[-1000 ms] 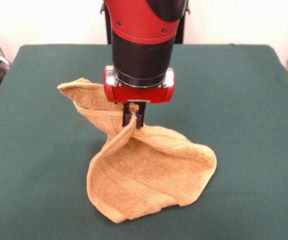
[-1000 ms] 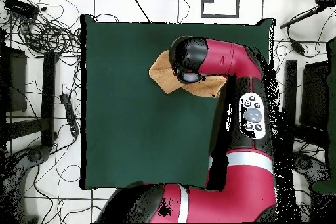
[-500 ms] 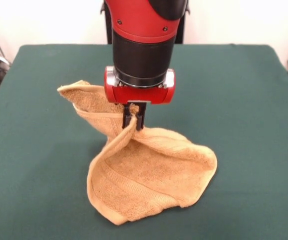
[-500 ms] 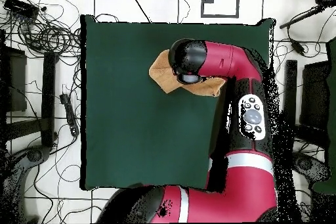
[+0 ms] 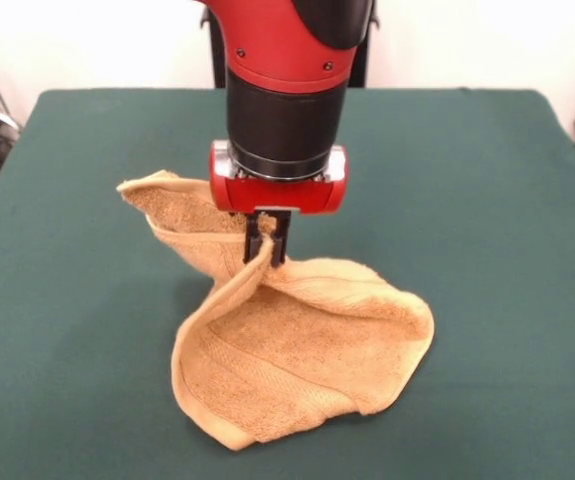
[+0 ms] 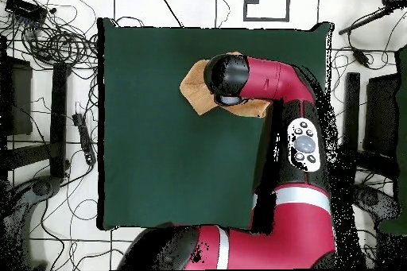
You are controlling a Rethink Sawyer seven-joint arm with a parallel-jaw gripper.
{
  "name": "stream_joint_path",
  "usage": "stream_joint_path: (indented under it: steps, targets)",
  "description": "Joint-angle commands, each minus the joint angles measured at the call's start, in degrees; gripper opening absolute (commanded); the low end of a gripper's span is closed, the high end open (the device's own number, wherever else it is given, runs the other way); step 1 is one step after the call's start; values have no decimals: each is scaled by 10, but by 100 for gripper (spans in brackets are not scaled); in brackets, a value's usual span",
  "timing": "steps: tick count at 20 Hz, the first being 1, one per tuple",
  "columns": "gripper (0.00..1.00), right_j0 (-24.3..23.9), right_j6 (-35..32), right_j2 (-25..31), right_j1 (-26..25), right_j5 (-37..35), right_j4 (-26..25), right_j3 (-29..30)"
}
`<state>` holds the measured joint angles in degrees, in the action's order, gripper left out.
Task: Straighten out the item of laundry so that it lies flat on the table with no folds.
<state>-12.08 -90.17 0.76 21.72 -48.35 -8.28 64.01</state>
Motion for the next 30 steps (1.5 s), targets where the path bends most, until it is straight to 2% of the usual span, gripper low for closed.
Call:
stream_joint_path:
  steps: [1, 26, 30]
  targets:
    - [0, 15, -113, 26, -15, 37, 22, 65]
    - [0, 19, -113, 22, -8, 65, 18, 84]
    - [0, 17, -115, 19, 2, 78, 18, 113]
